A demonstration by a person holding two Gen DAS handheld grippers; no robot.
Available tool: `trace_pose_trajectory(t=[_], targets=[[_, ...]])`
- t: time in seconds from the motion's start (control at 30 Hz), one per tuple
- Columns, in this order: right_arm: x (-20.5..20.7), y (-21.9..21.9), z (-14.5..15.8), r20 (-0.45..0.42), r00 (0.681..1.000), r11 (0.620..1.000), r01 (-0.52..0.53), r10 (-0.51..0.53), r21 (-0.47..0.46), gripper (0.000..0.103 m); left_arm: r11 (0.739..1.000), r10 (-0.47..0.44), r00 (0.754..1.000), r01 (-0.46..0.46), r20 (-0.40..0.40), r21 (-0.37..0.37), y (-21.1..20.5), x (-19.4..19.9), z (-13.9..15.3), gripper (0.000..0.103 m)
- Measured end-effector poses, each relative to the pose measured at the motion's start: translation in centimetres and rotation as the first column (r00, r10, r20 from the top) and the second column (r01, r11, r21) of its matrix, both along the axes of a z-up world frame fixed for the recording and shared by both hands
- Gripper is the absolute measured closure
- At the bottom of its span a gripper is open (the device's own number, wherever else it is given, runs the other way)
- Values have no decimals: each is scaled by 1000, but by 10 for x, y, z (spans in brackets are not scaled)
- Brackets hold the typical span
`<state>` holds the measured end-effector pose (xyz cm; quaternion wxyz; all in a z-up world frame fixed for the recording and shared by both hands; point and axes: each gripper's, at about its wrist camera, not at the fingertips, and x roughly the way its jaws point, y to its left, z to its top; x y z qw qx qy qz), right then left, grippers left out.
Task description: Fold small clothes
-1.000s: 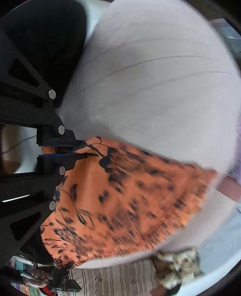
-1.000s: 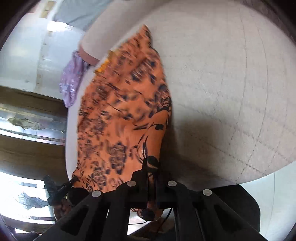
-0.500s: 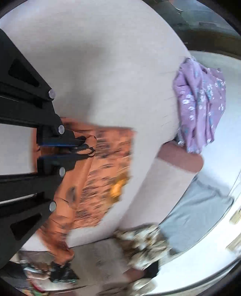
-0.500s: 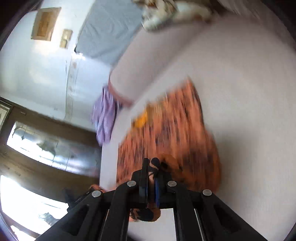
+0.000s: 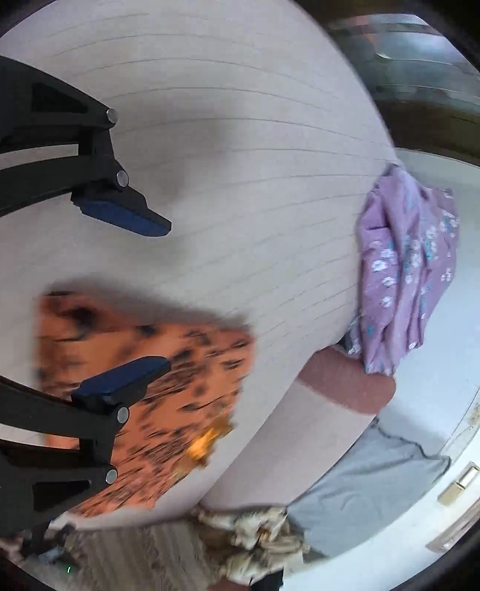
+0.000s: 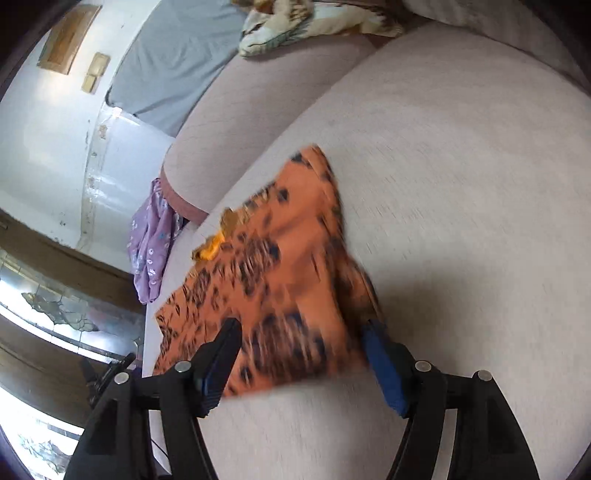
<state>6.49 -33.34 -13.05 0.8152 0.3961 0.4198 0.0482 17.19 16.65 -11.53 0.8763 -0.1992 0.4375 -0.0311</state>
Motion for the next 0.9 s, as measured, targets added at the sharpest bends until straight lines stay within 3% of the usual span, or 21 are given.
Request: trace_pose_trajectory(t=[0.07, 0.17, 0.2, 0.3, 0.37, 0.43, 0.6, 0.63, 0.67, 0.7, 0.77, 0.9], targets=[[-14, 9, -12, -32, 999, 999, 21, -19, 50, 32, 999, -26, 999, 24, -39, -45, -14, -29, -15, 35], [-22, 26, -27, -39, 999, 986, -7, 14, 169, 32, 989, -30, 995, 16, -98, -144, -33, -48, -36, 35], [-19, 31, -30, -44, 999, 985, -2, 10, 171, 32, 987, -29, 995, 13, -100, -159, -43, -51, -40, 35], [-5, 33, -42, -75, 992, 968, 120, -105, 219, 29, 994, 17, 997, -25, -80, -103, -64, -45, -48, 32], [5, 34, -42, -86, 978, 949, 206, -191, 238, 20, 996, 63, 997, -65, -42, -61, -74, -40, -47, 20], [18, 33, -40, -97, 963, 932, 269, -253, 242, 15, 996, 84, 996, -85, -43, -34, -80, -32, -45, 16], [41, 31, -41, -144, 932, 908, 358, -333, 219, 14, 985, 153, 986, -158, -66, -70, -73, -15, -45, 16], [45, 30, -40, -151, 930, 910, 361, -335, 204, 16, 985, 151, 986, -157, -77, -69, -72, -11, -44, 23], [52, 31, -37, -142, 933, 920, 351, -330, 171, 46, 986, 149, 986, -154, -81, -57, -72, -7, -44, 73], [57, 30, -37, -149, 938, 931, 334, -313, 146, 91, 991, 122, 987, -128, -106, -49, -73, 0, -46, 89], [70, 30, -41, -178, 944, 942, 303, -276, 147, 91, 992, 104, 984, -113, -143, -59, -73, 11, -42, 90], [76, 33, -4, -96, 968, 963, 241, -230, 119, 92, 996, 75, 997, -77, -30, -52, -76, 4, 16, 90]])
